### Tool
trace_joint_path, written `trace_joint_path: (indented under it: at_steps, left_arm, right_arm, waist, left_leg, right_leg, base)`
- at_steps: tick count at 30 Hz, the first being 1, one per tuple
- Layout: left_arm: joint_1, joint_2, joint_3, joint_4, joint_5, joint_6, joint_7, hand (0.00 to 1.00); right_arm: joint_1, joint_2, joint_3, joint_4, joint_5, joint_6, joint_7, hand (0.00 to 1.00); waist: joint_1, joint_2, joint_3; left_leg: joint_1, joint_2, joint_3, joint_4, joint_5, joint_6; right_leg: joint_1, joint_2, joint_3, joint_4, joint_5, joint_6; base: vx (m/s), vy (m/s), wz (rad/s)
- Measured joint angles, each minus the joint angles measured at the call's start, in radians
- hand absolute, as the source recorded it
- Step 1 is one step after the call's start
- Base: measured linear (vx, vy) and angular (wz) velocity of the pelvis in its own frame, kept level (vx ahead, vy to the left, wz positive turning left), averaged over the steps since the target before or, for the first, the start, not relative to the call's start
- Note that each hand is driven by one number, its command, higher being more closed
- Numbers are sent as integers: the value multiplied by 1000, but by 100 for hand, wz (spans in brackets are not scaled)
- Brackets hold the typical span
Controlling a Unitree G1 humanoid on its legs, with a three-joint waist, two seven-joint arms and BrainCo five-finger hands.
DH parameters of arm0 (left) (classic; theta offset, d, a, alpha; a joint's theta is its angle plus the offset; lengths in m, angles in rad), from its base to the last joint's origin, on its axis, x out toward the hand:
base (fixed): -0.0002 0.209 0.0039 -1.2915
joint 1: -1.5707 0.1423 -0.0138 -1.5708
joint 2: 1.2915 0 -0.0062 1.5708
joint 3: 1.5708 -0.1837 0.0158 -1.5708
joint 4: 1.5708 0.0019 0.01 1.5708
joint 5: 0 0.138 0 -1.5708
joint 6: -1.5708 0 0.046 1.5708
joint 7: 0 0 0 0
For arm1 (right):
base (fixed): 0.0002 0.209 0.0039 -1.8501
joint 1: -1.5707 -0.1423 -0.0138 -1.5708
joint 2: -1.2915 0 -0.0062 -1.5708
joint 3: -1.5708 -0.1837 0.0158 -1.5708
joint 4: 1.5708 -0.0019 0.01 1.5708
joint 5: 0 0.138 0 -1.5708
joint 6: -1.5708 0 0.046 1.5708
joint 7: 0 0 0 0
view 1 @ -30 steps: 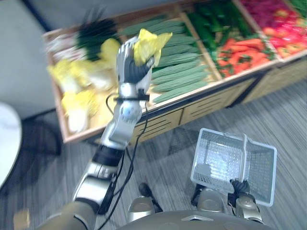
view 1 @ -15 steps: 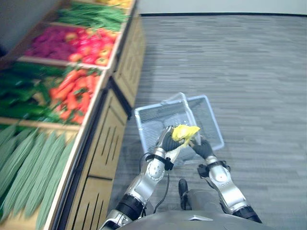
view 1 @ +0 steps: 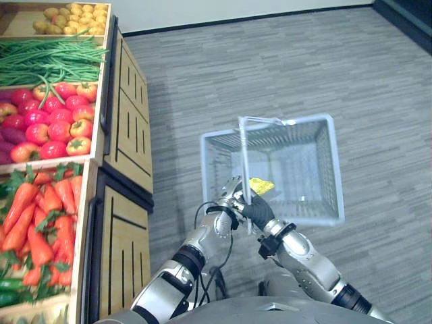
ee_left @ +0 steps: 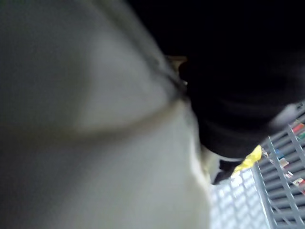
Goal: Pick vegetable in the basket
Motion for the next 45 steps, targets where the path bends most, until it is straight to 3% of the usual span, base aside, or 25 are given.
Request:
trace_joint_path:
  at_steps: [3,4,5,6,9,10,11,14,16,20,22,24,28,30,31,32,33,34,35,36,38,40,42,44,45]
  left_arm:
    - [-65,32,29,23,-1,33,5,0]
    - [-79,40,39,23,-2,37,8,0]
    - [-95,48,55,6,-5,43,18,0]
    - [-94,49,64,-41,-16,43,32,0]
    - [-57,55,62,-158,-21,23,40,0]
    - [-8,30,78,-217,-42,11,45,0]
    - [47,19,80,-270,-69,-21,35,0]
    - [196,9,169,-410,-193,-66,19,0]
    - [253,4,270,-483,-289,-68,14,0]
    - [357,6,443,-629,-363,-90,10,0]
    - [403,7,524,-698,-398,-105,-3,0]
    - [437,21,654,-717,-455,-105,-1,0]
    - [488,62,723,-717,-487,-99,0,0]
    - [489,56,704,-706,-479,-88,-3,0]
    - [489,56,695,-699,-477,-86,-4,0]
    - [489,57,687,-684,-470,-84,-7,0]
    - [488,62,683,-681,-469,-80,-6,0]
    - [479,83,665,-672,-458,-77,-4,0]
    - [457,115,646,-646,-435,-68,-2,0]
    - [441,128,630,-627,-430,-62,-2,0]
    - [385,162,545,-567,-428,-46,0,0]
    - [330,187,470,-553,-409,-46,0,0]
    - [240,202,421,-520,-379,-51,-1,0]
    - [161,217,413,-503,-350,-52,0,0]
    - [143,209,396,-495,-325,-53,-1,0]
  right_arm:
    - [17,-34,6,-78,4,9,73,100]
    - [25,-34,-9,-92,4,9,88,100]
    - [40,-15,-54,-99,3,8,110,100]
    - [67,8,-142,-97,-12,3,103,100]
    - [120,53,-294,-57,-52,-7,62,100]
    - [131,60,-362,14,-91,-11,32,100]
    - [136,69,-429,95,-159,-10,-16,100]
    - [161,96,-524,208,-259,-10,-71,100]
    - [184,122,-588,258,-310,-9,-96,100]
    - [189,152,-772,366,-451,-9,-143,100]
    - [188,162,-878,413,-507,-9,-174,100]
    - [185,180,-1002,483,-587,-3,-217,100]
    - [190,217,-1083,548,-658,-1,-252,100]
    - [189,218,-1147,621,-698,-1,-270,100]
    - [189,218,-1159,634,-704,-1,-275,100]
    - [196,221,-1175,657,-707,-1,-282,100]
    - [199,223,-1176,665,-707,-1,-284,100]
    - [207,239,-1177,692,-706,-2,-284,100]
    - [204,266,-1177,716,-706,-2,-284,100]
    - [204,280,-1177,725,-705,-2,-285,100]
    - [219,314,-1178,761,-703,-4,-286,100]
    - [223,323,-1178,782,-691,-9,-293,100]
    - [222,328,-1189,816,-674,-18,-296,100]
    - [216,337,-1205,843,-666,-18,-298,100]
    - [199,327,-1223,874,-663,-17,-302,100]
  waist:
    - [-22,5,2]
    - [-27,11,6]
    - [-41,27,15]
    - [-57,38,14]
    - [-62,13,2]
    - [-58,74,0]
    - [-50,101,-7]
    - [-34,120,-18]
    - [-6,109,-13]
    - [16,126,-24]
    - [20,125,-25]
    - [45,105,-32]
    - [60,37,-54]
    - [57,28,-58]
    - [53,24,-56]
    - [41,28,-57]
    - [34,33,-60]
    - [17,29,-57]
    - [3,22,-53]
    - [-3,16,-51]
    - [-41,2,-48]
    - [-47,4,-47]
    - [-51,10,-40]
    - [-56,-16,-34]
    - [-68,11,-30]
  left_leg:
    - [35,21,-63,-31,-2,-4]
    - [34,34,-83,-31,-5,-8]
    - [34,64,-131,-32,-11,-19]
    - [25,87,-195,-30,-21,-41]
    - [29,100,-270,-26,-57,-133]
    - [31,157,-311,-30,-71,-174]
    - [1,180,-321,-22,-7,-192]
    - [-61,224,-390,40,122,-186]
    - [-116,232,-324,99,200,-141]
    - [-173,225,88,149,159,-96]
    - [-183,205,164,101,155,-91]
    - [-199,146,238,27,155,-51]
    - [-198,56,162,-67,194,-19]
    - [-168,15,86,-131,206,-14]
    - [-155,8,67,-147,205,-17]
    - [-126,-3,25,-176,201,-16]
    - [-112,-5,4,-186,199,-13]
    - [-100,-4,-42,-198,193,-16]
    - [-96,-2,-86,-203,193,-16]
    - [-92,-2,-106,-205,193,-17]
    - [-73,-9,-171,-211,189,-23]
    - [-80,-13,-198,-212,180,-36]
    - [-77,-9,-238,-216,181,-50]
    - [-77,-10,-256,-201,175,-92]
    - [-56,32,-201,-210,170,-106]
  right_leg:
    - [-88,-66,-69,-109,-45,-79]
    - [-102,-68,-67,-176,-44,-79]
    - [-111,-63,-36,-349,-18,-75]
    - [-96,-64,86,-620,85,-45]
    - [5,-120,249,-933,232,35]
    - [29,-81,207,-910,297,58]
    - [29,-73,148,-842,256,32]
    - [90,-89,-31,-733,158,-32]
    - [184,-127,-180,-742,133,-64]
    - [328,-175,-402,-803,118,-56]
    - [367,-195,-496,-812,109,-41]
    - [422,-220,-621,-844,108,-13]
    - [483,-244,-730,-862,131,23]
    - [474,-298,-752,-687,141,13]
    - [460,-319,-748,-613,155,-8]
    - [411,-360,-700,-451,214,-80]
    - [377,-376,-652,-372,263,-101]
    - [287,-368,-516,-219,221,-81]
    - [202,-307,-388,-134,127,-55]
    - [172,-277,-330,-120,91,-41]
    - [116,-207,-243,-213,3,15]
    - [112,-186,-209,-463,-1,8]
    - [110,-156,-135,-712,49,-11]
    - [143,-146,-78,-912,234,-17]
    - [158,-123,-100,-905,271,-32]
  base:
    - [396,-99,41]
    - [351,-251,57]
    - [422,-401,94]
    - [437,-438,110]
    - [334,-362,118]
    - [437,-544,173]
    - [345,-441,156]
    - [253,-389,180]
    - [222,-355,219]
    - [109,-42,187]
    - [37,126,179]
    - [37,205,158]
    - [43,96,115]
    - [91,85,108]
    - [117,131,104]
    - [89,92,82]
    - [124,103,96]
    - [154,29,96]
    - [165,12,97]
    - [202,-1,108]
    - [181,-20,110]
    - [149,-87,82]
    - [176,-187,69]
    - [202,-305,55]
    - [194,-284,38]
